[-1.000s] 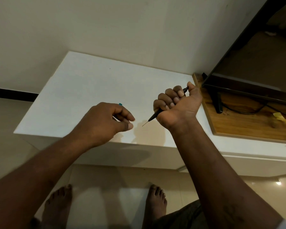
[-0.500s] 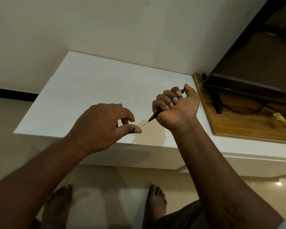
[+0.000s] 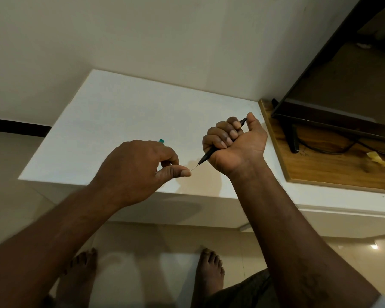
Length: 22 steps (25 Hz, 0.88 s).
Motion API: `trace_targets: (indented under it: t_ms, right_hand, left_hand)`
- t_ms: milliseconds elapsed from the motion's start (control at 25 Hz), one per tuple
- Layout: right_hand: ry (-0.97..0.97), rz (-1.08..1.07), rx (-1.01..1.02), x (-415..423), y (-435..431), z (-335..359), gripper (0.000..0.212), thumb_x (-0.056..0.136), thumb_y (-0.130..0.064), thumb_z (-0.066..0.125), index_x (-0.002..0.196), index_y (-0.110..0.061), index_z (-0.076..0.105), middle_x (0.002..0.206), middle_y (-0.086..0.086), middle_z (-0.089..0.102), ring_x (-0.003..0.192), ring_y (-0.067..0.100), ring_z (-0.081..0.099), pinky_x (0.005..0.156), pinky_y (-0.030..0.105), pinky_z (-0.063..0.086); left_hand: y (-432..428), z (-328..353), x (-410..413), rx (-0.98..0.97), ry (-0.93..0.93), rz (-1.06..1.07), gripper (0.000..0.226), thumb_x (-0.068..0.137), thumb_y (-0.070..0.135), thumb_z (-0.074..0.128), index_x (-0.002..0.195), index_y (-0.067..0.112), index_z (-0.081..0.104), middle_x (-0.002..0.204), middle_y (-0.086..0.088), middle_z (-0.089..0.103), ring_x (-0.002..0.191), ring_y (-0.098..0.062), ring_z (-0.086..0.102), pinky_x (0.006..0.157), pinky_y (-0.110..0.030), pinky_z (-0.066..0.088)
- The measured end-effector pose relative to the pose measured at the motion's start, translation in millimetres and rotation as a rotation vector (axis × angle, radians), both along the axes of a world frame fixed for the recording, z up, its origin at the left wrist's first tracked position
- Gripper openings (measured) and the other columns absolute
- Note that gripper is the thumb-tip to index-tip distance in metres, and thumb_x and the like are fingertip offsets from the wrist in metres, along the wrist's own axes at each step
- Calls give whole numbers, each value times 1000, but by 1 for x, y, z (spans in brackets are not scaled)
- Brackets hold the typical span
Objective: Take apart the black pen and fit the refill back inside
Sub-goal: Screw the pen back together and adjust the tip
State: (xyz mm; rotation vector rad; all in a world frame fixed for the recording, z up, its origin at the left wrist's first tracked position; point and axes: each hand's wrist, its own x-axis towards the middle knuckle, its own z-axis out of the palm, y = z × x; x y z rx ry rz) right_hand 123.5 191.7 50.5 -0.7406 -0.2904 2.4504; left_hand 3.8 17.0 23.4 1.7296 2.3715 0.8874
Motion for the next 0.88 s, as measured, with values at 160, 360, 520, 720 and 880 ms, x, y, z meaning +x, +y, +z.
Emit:
trace_targets:
  t_ms: [160,360,520,720,880]
  right_hand:
    - [11,1,-5,1,0,1,56,98,-57,46,59,-17,44,54,-7,29,42,9,23,49,21,16]
    - [17,6,-2,1,-1,1,56,98,-57,45,59,-17,44,54,-7,29,42,10,22,49,21,16]
    - [19,7,-2,1,-1,2,56,98,-57,45,59,-17,43,54,-7,28,42,10,22,50,21,15]
    - [22,3,-4,0,-2,2,56,99,-57,45,59,-16,43,54,-7,29,41,10,23,48,20,16]
    - [20,6,-4,1,-2,1,56,99,-56,45,60,-17,44,55,-7,29,43,9,22,50,21,16]
  left_hand:
    - [0,-1,1,5,1,5,65,81,87,32,85,37,73,72,20,63,63,-1,54,57,-28,42]
    - [0,-1,1,0,4,-10,65,82,86,34,85,35,74,73,19,65,64,-3,55,59,-29,44]
    - [0,0,2,10,8,-21,61,86,82,38,86,33,75,75,16,67,63,-7,55,58,-28,41]
    - [-1,0,2,8,25,-3,61,83,81,38,86,34,75,74,15,67,63,-9,56,58,-30,44]
    - [-1,0,2,24,26,2,60,84,82,38,84,34,74,72,16,66,62,-8,56,57,-28,42]
